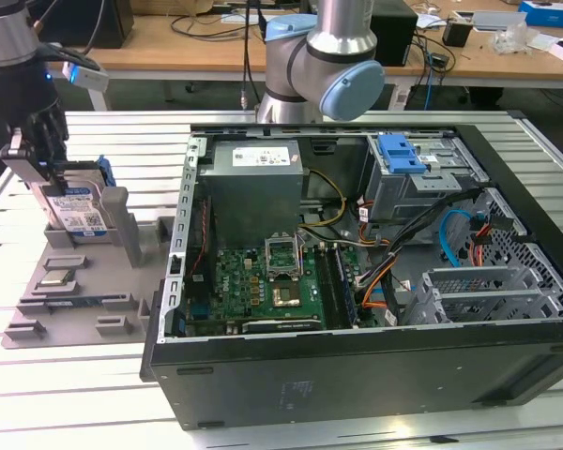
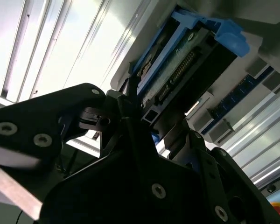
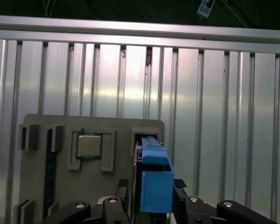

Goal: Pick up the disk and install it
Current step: 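Pick up the disk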

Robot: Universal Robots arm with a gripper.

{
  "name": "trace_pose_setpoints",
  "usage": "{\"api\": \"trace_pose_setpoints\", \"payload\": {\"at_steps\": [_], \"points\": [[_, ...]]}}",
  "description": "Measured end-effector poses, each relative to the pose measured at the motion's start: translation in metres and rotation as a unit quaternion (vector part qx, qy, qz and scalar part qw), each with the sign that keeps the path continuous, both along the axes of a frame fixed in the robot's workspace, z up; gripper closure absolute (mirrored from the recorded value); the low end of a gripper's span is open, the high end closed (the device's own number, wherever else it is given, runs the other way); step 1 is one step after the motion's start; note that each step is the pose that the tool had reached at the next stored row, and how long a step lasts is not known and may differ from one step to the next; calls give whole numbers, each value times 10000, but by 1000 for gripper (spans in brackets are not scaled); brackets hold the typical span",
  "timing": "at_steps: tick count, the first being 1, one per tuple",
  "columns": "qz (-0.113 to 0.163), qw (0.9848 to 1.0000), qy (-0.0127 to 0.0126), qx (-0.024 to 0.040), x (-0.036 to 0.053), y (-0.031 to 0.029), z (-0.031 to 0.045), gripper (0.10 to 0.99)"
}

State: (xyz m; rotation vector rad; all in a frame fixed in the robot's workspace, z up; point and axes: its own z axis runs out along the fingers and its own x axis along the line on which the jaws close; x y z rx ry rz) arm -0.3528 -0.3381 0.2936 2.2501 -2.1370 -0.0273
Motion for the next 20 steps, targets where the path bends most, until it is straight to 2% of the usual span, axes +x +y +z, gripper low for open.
{"api": "trace_pose_setpoints", "payload": {"at_steps": [4,5,7,8,11,18,20], "points": [[0,10000,1,-1,-1,0,-11,604],[-1,10000,-7,-1,-1,1,-13,604],[-1,9999,-121,0,-2,1,-16,604],[-1,9999,-138,0,-1,1,-15,604],[0,9999,-139,0,-3,0,-15,604],[0,9999,-140,0,-83,0,-16,604],[0,9999,-140,0,-83,0,-16,604]]}}
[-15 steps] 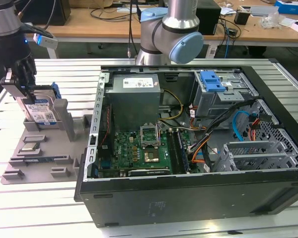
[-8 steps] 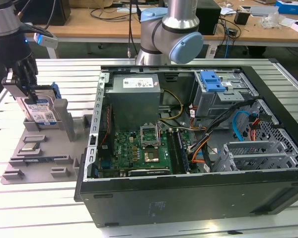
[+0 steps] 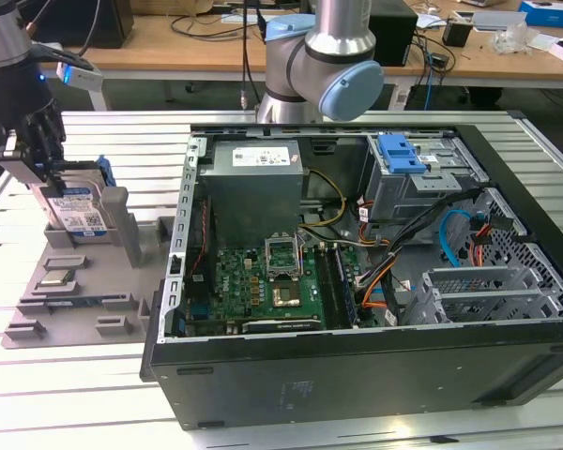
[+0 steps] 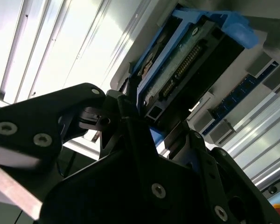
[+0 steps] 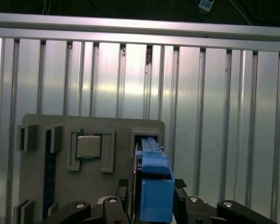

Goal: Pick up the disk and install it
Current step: 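Pick up the disk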

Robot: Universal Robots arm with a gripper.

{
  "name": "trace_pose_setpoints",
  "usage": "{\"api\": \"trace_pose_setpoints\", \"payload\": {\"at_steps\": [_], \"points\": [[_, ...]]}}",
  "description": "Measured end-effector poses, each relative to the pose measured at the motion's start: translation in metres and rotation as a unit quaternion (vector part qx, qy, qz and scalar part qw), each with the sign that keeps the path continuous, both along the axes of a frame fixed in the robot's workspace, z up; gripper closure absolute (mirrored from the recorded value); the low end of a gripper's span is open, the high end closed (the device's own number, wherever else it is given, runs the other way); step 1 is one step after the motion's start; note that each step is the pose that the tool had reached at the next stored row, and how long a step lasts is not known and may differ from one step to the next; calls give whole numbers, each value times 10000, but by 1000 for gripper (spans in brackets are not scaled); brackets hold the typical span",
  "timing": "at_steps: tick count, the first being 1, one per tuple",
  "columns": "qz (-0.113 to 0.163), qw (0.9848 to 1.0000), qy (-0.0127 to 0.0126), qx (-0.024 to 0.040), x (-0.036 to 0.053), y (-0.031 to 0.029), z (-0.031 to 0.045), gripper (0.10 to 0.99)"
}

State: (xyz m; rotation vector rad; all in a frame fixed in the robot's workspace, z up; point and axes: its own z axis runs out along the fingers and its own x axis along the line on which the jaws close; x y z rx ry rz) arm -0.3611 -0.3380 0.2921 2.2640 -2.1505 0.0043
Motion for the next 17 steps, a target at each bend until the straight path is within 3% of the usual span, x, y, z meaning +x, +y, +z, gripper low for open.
{"api": "trace_pose_setpoints", "payload": {"at_steps": [6,9,17], "points": [[0,10000,0,0,-2,0,0,604],[0,10000,0,0,-3,0,0,718],[-1,10000,0,0,-6,0,0,718]]}}
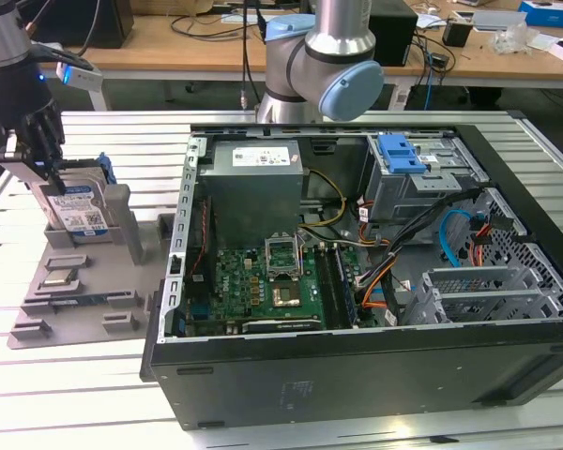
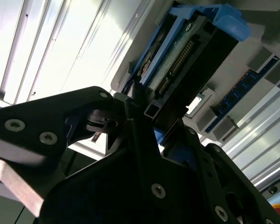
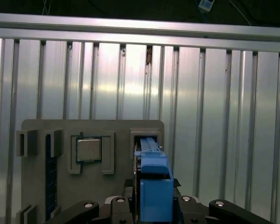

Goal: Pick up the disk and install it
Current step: 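Pick up the disk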

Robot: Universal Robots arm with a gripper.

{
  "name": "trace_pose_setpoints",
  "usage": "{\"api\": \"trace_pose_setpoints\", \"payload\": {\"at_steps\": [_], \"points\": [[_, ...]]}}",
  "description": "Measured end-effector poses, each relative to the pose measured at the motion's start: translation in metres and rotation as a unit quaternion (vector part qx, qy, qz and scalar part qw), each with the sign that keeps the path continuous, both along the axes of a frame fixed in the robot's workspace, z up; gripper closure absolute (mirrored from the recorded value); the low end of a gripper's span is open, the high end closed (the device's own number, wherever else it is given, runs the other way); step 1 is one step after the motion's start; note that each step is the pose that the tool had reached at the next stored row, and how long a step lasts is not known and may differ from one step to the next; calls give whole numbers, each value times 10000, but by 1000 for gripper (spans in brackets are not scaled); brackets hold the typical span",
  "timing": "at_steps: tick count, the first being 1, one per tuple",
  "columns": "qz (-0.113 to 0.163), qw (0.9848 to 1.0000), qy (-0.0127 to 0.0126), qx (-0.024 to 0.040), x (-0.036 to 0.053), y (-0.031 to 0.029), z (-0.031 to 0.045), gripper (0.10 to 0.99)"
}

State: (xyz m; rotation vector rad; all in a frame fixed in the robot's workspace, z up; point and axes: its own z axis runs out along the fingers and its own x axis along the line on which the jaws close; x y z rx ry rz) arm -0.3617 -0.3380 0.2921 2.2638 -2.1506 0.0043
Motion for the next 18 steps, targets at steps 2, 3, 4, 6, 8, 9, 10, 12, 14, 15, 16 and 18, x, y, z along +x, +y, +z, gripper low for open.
{"api": "trace_pose_setpoints", "payload": {"at_steps": [2,3,4,6,8,9,10,12,14,15,16,18], "points": [[0,10000,0,0,0,0,0,718],[0,10000,0,0,-1,0,0,718],[0,10000,0,0,-1,0,0,718],[0,10000,0,0,-2,0,0,718],[0,10000,0,0,-2,0,8,718],[0,10000,0,0,-2,1,14,718],[0,10000,0,0,-2,3,26,718],[0,10000,0,0,-2,7,45,718],[-1,10000,0,0,-2,15,68,718],[0,10000,0,0,-2,17,79,718],[0,10000,0,0,-2,20,94,718],[0,10000,0,0,-2,24,130,718]]}}
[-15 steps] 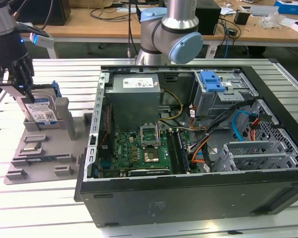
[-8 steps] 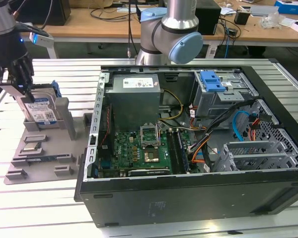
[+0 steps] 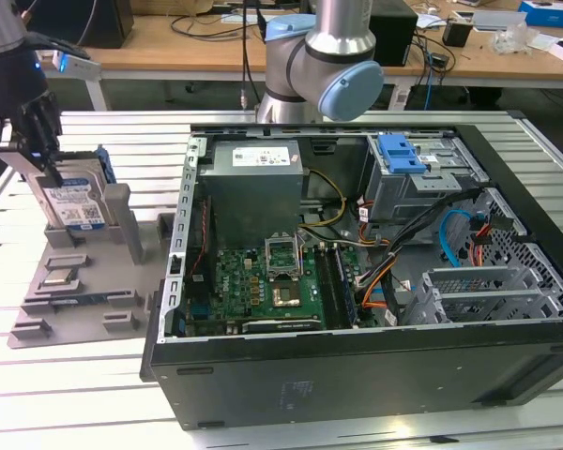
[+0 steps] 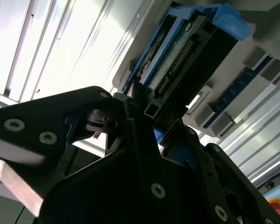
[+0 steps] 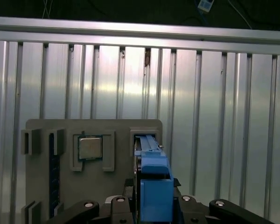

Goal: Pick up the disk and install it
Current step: 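Pick up the disk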

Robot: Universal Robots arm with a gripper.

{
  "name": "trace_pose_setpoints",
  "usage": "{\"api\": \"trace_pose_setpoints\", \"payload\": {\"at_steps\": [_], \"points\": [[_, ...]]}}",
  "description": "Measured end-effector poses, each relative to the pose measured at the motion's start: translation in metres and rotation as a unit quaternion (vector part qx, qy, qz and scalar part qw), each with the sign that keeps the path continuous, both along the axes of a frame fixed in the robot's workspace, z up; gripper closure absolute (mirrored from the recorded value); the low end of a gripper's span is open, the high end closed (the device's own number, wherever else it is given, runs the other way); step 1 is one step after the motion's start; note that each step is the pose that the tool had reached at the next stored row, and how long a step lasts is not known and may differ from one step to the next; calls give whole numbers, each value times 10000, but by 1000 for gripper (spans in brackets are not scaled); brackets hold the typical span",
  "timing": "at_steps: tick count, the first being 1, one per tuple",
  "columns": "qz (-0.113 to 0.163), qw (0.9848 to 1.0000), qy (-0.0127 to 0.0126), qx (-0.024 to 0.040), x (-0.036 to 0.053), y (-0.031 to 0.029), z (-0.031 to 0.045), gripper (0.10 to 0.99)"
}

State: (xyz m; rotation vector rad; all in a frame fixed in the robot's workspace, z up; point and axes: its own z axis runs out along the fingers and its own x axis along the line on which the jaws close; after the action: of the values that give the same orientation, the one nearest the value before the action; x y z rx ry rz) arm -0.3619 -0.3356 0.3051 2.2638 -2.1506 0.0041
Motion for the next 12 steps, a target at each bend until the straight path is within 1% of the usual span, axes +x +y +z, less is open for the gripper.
{"api": "trace_pose_setpoints", "payload": {"at_steps": [12], "points": [[0,10000,0,0,0,9,169,718]]}}
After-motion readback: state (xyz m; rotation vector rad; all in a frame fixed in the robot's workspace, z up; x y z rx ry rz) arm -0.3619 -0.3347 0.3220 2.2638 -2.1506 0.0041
